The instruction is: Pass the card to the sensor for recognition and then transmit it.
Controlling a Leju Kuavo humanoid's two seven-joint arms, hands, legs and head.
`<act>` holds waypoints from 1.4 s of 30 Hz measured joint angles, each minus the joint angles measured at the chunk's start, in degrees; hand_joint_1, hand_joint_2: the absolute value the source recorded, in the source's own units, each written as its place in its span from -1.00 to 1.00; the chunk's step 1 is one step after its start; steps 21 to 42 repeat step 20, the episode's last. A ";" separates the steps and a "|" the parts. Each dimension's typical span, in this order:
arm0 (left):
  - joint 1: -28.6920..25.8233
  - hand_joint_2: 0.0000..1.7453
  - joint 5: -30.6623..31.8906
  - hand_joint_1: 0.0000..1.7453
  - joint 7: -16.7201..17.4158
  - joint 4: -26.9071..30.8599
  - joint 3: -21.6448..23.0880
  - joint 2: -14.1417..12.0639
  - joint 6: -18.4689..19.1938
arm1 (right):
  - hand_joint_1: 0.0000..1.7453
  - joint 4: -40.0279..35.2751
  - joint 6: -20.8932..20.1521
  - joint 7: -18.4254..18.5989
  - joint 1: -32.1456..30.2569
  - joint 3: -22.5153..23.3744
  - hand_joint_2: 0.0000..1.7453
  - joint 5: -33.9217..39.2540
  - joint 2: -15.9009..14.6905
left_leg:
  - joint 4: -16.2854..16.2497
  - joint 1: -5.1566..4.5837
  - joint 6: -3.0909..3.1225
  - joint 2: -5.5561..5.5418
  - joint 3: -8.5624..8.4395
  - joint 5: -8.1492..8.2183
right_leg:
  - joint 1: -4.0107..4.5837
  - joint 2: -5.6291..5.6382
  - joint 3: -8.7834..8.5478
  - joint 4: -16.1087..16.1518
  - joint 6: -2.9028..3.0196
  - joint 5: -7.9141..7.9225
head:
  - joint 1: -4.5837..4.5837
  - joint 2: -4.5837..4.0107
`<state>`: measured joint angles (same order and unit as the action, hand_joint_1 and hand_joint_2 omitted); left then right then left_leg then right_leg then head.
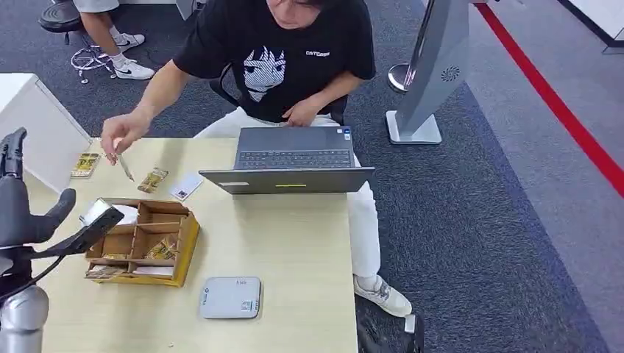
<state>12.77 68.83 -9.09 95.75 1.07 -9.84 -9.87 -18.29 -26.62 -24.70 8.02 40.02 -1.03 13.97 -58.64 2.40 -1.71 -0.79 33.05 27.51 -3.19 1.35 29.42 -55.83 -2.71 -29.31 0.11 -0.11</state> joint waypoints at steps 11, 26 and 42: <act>-6.83 1.00 -3.98 -1.00 -4.33 9.43 -1.97 4.77 -4.68 | -1.00 -0.04 0.00 -0.24 -0.46 0.20 1.00 0.70 0.00 | 0.00 0.02 -0.01 -0.03 0.00 0.01 | 0.01 -0.05 0.02 0.01 0.00 -0.01 | 0.04 0.00; -17.59 1.00 -35.93 -1.00 -15.51 18.46 -7.07 14.15 3.46 | -1.00 -1.93 -0.17 -3.96 -1.83 1.46 -1.00 0.54 0.00 | 0.00 -0.10 0.03 0.09 0.01 0.22 | -0.11 0.08 0.00 0.07 -0.08 -0.07 | 0.00 0.00; -17.59 1.00 -35.93 -1.00 -15.51 18.46 -7.07 14.15 3.46 | -1.00 -1.93 -0.17 -3.96 -1.83 1.46 -1.00 0.54 0.00 | 0.00 -0.10 0.03 0.09 0.01 0.22 | -0.11 0.08 0.00 0.07 -0.08 -0.07 | 0.00 0.00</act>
